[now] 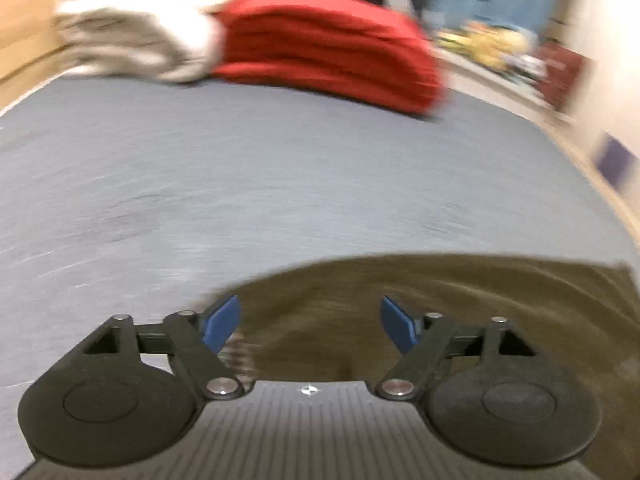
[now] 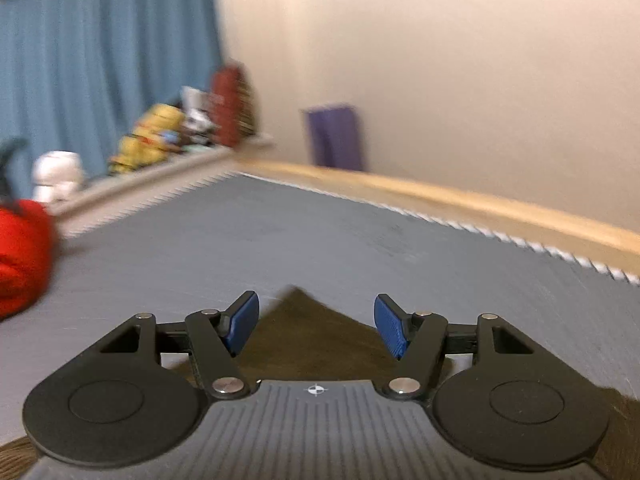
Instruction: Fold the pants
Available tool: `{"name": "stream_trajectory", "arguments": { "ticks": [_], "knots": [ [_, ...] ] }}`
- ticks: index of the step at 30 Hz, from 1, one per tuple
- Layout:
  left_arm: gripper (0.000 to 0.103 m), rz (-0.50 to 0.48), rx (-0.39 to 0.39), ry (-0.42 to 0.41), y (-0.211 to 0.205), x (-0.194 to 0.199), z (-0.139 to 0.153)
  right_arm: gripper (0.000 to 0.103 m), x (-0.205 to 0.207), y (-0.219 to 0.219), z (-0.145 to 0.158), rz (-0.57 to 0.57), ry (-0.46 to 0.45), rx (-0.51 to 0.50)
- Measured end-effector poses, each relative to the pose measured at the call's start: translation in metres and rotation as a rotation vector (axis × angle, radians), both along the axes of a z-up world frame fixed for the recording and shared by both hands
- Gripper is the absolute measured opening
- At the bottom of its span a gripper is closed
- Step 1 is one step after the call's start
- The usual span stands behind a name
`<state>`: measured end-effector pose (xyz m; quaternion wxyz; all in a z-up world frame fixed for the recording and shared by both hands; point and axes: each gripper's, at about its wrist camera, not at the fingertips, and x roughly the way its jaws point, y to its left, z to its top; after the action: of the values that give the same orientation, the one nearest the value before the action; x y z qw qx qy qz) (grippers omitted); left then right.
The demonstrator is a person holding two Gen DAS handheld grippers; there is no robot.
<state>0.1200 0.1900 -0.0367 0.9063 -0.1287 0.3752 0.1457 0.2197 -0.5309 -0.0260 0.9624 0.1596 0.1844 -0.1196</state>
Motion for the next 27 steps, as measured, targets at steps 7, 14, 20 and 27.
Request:
{"name": "stream_trajectory", "arguments": {
  "ticks": [7,14,20,27],
  "knots": [
    [0.084,0.042,-0.122,0.089,0.061,0.007,-0.04,0.071,-0.063,0.088,0.042,0.335,-0.095,-0.031],
    [0.085,-0.07,-0.163,0.124,0.059,0.007,-0.07,0.074,-0.14,0.159,0.054,0.575,-0.092,-0.059],
    [0.039,-0.137,-0.084,0.089,0.051,0.006,-0.063,0.074,-0.193,0.202,0.046,0.73,-0.055,-0.075],
    [0.052,-0.067,0.001,0.05,0.051,-0.002,-0.036,0.074,-0.257,0.28,0.017,1.022,-0.033,-0.183]
  ]
}}
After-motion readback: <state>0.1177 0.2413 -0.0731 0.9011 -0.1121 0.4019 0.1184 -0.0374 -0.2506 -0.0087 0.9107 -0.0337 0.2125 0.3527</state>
